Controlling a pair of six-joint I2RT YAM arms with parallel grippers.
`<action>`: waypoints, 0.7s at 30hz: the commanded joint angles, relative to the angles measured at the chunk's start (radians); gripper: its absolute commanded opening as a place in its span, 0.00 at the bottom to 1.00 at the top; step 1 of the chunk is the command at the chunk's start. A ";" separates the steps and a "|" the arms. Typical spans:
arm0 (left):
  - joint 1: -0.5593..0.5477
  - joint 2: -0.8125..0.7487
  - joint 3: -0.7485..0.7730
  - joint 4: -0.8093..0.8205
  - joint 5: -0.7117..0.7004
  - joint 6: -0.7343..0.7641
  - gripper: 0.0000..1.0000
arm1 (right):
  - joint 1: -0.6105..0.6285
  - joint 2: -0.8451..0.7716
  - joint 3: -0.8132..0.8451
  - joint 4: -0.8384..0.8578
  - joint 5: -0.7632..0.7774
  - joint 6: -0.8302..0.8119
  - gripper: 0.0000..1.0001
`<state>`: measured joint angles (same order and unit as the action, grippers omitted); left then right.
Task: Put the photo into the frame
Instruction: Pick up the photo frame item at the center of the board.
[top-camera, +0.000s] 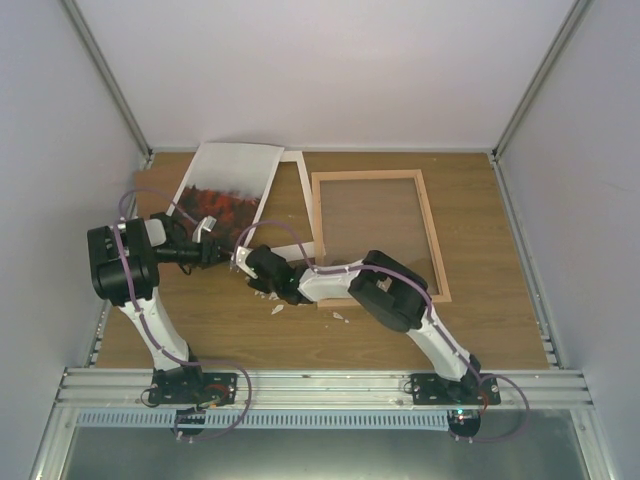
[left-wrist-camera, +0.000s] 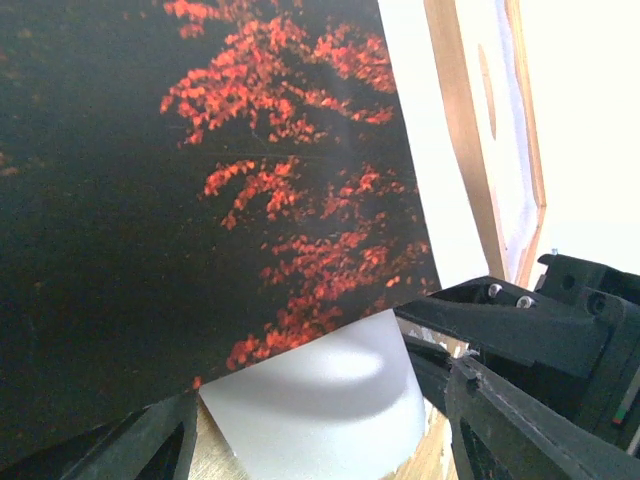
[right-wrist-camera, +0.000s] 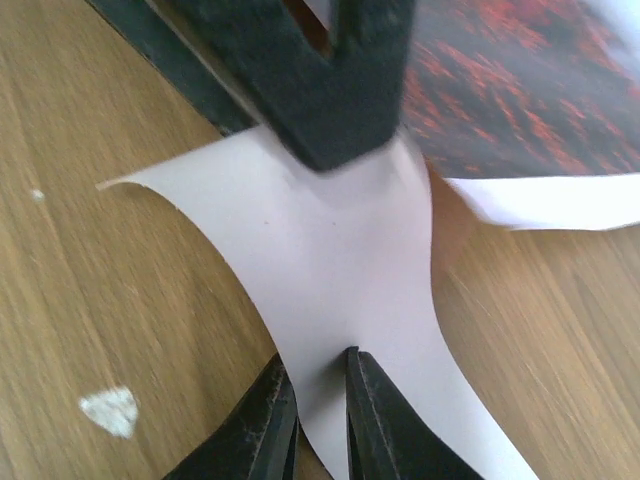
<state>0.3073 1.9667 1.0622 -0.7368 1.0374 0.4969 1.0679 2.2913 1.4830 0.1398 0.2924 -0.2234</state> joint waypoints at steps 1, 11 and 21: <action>-0.013 0.017 -0.019 0.012 -0.064 -0.009 0.70 | 0.005 -0.043 -0.088 0.103 0.102 -0.045 0.15; 0.050 -0.102 -0.020 -0.015 -0.072 -0.007 0.72 | 0.010 -0.082 -0.118 0.146 0.112 -0.068 0.01; 0.147 -0.214 0.066 -0.088 -0.064 0.027 0.80 | 0.012 -0.230 -0.064 -0.034 -0.019 0.013 0.01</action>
<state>0.4175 1.8206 1.0668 -0.7834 0.9661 0.4927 1.0710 2.1677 1.3781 0.1627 0.3767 -0.2630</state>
